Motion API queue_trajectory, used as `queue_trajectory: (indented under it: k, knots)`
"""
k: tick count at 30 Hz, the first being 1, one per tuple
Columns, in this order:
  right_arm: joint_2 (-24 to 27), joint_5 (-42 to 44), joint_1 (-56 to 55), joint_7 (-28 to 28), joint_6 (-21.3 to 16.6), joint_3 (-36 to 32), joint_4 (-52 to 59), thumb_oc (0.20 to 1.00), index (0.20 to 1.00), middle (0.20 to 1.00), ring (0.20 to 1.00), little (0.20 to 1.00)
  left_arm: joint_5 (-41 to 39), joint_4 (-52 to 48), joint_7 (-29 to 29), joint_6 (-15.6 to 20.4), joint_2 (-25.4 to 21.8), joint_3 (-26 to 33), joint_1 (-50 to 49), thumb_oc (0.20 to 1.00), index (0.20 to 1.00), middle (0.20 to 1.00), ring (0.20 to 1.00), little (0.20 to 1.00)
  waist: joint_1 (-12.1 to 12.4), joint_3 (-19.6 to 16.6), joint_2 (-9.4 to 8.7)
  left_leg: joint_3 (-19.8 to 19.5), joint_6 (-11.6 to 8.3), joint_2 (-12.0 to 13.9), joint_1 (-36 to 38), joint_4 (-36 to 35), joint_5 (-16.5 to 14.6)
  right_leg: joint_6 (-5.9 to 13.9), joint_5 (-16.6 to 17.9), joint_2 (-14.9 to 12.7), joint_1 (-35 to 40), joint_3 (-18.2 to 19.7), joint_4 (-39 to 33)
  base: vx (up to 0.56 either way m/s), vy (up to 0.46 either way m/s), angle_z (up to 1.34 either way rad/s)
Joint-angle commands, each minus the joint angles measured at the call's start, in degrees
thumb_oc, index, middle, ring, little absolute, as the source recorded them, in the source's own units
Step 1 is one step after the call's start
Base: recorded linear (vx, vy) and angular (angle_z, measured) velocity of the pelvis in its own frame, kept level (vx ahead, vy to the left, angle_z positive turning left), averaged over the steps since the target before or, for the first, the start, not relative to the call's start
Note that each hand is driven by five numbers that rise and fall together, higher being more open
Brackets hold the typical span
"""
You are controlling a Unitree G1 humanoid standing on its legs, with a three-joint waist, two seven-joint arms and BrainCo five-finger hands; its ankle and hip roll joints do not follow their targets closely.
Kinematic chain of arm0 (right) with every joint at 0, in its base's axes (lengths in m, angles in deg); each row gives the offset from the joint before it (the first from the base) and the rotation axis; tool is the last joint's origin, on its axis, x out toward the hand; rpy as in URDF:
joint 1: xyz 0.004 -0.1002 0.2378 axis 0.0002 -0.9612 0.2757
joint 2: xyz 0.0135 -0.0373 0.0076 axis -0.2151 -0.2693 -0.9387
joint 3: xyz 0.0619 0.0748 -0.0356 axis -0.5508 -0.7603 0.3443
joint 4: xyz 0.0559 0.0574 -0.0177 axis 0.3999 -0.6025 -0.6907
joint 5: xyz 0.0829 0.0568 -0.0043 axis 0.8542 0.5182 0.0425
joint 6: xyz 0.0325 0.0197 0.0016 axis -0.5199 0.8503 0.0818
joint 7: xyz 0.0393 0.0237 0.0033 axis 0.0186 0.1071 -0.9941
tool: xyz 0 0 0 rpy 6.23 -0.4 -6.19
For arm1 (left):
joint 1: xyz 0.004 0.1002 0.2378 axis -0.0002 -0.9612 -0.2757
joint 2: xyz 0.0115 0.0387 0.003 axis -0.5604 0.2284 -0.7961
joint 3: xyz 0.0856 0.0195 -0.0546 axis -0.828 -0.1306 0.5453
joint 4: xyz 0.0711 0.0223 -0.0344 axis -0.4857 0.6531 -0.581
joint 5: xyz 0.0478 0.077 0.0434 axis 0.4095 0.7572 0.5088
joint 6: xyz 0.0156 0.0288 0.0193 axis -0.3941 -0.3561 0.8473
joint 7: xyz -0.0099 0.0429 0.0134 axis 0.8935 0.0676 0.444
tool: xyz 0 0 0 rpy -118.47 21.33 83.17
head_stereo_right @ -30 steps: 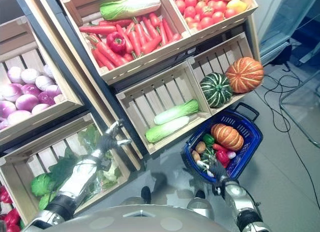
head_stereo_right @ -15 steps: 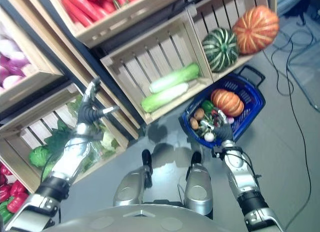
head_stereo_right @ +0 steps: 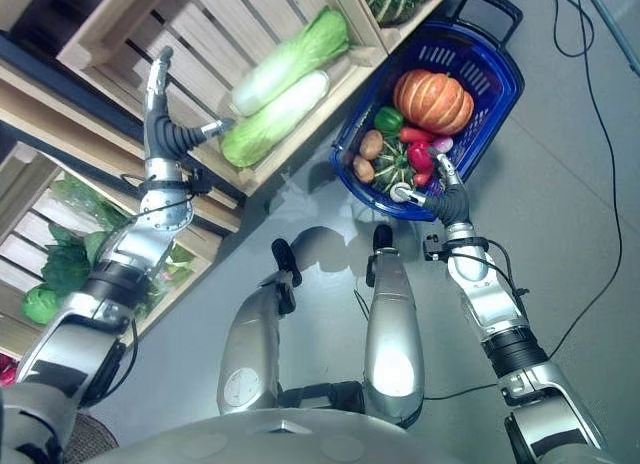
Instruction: Pick up fruits and vegetables into the basket
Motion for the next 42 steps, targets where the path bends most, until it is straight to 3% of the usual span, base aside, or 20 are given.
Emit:
queue_trajectory:
  k: [1,7,8,9,10,18,28,38,42]
  knots:
    - [0.4,-0.7,0.0,-0.5,-0.7,0.2,5.2,1.0,1.0,1.0,1.0,1.0,0.7,0.1,-5.5,0.0,-1.7,3.1,1.5,1.0,1.0,1.0,1.0,1.0,-1.4,-1.5,-1.44,1.7,1.51,-0.2,-2.4,4.9,-5.0,1.38,-1.0,2.3,-1.1,0.1,0.7,0.01,0.022,-0.13]
    - [1.7,0.6,0.2,-0.7,-0.3,0.5,5.3,1.0,1.0,1.0,1.0,1.0,0.4,5.5,-9.1,-5.6,-3.6,2.5,7.5,1.0,1.0,1.0,1.0,1.0,-3.1,-1.5,-1.48,3.2,1.32,0.4,-6.2,6.1,-5.2,1.27,-0.6,2.8,-5.3,1.2,0.9,0.02,0.043,-0.13]
    - [2.2,0.5,-0.2,-1.0,-0.4,0.5,5.1,1.0,1.0,1.0,1.0,1.0,1.3,8.3,-9.9,-7.5,-4.0,2.0,9.7,1.0,1.0,1.0,1.0,1.0,-3.9,-1.5,-1.47,3.3,0.7,0.4,-6.2,6.9,-6.8,1.78,-2.1,2.7,-5.6,1.7,1.5,0.02,0.079,-0.21]
    - [2.4,0.7,0.0,-0.9,-0.5,0.4,5.2,1.0,1.0,1.0,1.0,1.0,1.3,9.2,-10.0,-8.6,-4.3,1.8,10.8,1.0,1.0,1.0,1.0,1.0,-4.2,-1.5,-1.46,4.1,1.19,0.6,-7.4,6.4,-5.2,1.33,-0.3,2.7,-6.8,1.6,0.6,0.1,0.107,-0.2]
    - [2.7,1.2,-0.7,-0.8,-0.4,0.2,5.5,1.0,1.0,1.0,1.0,1.0,0.7,10.9,-9.8,-10.0,-4.6,1.7,12.1,1.0,1.0,1.0,1.0,1.0,-4.7,-1.5,-1.46,3.9,0.54,0.5,-7.1,7.2,-6.9,1.86,-1.8,2.6,-6.6,2.0,1.3,0.03,0.059,-0.07]
    - [4.8,1.6,-3.0,-1.6,-0.2,-1.1,7.9,1.0,1.0,1.0,1.0,1.0,-5.8,22.4,-3.8,-20.7,-7.7,-0.1,21.1,1.0,1.0,1.0,1.0,1.0,-8.2,-1.5,-1.58,5.7,0.37,0.6,-11.1,8.8,-7.6,2.17,-0.6,2.8,-11.3,3.8,0.6,0.03,0.079,-0.08]
    - [5.9,4.5,-3.6,-2.8,2.1,-1.9,9.1,1.0,1.0,1.0,1.0,1.0,-8.6,32.4,5.0,-26.2,-11.2,-2.8,25.1,1.0,1.0,1.0,1.0,1.0,-10.3,-1.5,-1.82,7.6,0.39,1.7,-14.8,12.0,-9.1,2.89,0.9,2.8,-15.3,5.6,-0.1,0.01,0.055,-0.03]
    - [6.7,6.9,-3.3,-3.5,4.3,-2.8,9.4,1.0,1.0,1.0,1.0,1.0,-11.1,36.6,13.0,-27.3,-12.4,-5.1,25.6,1.0,1.0,1.0,1.0,1.0,-11.5,-1.5,-1.44,8.4,0.28,2.2,-17.2,13.6,-9.9,3.25,2.0,2.9,-18.2,7.5,-0.3,0.01,0.063,-0.07]
    - [7.2,7.7,-2.6,-3.9,4.8,-3.1,9.4,1.0,1.0,1.0,1.0,1.0,-10.0,37.2,13.6,-28.0,-12.5,-6.2,26.0,1.0,1.0,1.0,1.0,1.0,-11.9,-1.5,-1.18,8.9,0.15,2.1,-17.6,13.3,-9.7,3.29,2.5,2.8,-19.0,7.9,-0.7,0.0,0.058,-0.09]
